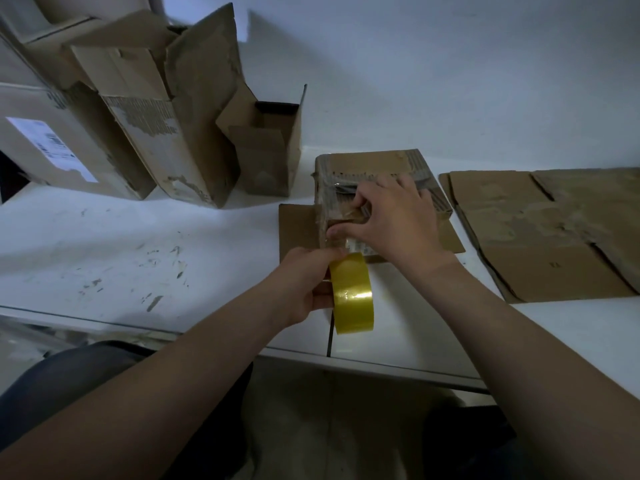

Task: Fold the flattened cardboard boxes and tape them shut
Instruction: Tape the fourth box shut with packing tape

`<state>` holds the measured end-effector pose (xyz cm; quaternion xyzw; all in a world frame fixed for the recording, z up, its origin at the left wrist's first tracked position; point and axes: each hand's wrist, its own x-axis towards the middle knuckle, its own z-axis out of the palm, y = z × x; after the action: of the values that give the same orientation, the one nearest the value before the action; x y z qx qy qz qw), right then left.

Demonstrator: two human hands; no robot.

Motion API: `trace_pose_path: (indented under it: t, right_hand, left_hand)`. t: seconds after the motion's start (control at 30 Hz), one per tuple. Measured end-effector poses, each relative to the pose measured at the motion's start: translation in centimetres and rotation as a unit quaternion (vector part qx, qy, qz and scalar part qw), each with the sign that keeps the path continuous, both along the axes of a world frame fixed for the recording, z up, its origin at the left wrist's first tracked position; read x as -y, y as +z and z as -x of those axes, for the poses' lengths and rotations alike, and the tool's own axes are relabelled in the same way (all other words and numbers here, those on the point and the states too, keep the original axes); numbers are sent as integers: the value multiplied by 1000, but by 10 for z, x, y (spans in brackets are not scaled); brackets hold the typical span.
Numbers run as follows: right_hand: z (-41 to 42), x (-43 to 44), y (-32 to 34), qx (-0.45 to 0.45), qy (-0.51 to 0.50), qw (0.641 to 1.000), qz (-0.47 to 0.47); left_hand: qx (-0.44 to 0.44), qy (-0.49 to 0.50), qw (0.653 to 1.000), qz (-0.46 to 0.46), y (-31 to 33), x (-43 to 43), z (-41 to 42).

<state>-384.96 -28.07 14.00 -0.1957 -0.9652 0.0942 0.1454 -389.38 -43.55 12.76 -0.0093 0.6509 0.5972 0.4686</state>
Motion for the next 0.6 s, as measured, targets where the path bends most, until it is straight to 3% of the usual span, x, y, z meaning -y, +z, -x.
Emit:
trace_pose_path:
  t: [0.6]
  right_hand:
    - [1, -1, 0, 7, 5, 1000, -19]
  left_hand:
    - [20, -31, 999, 16, -6, 6, -6]
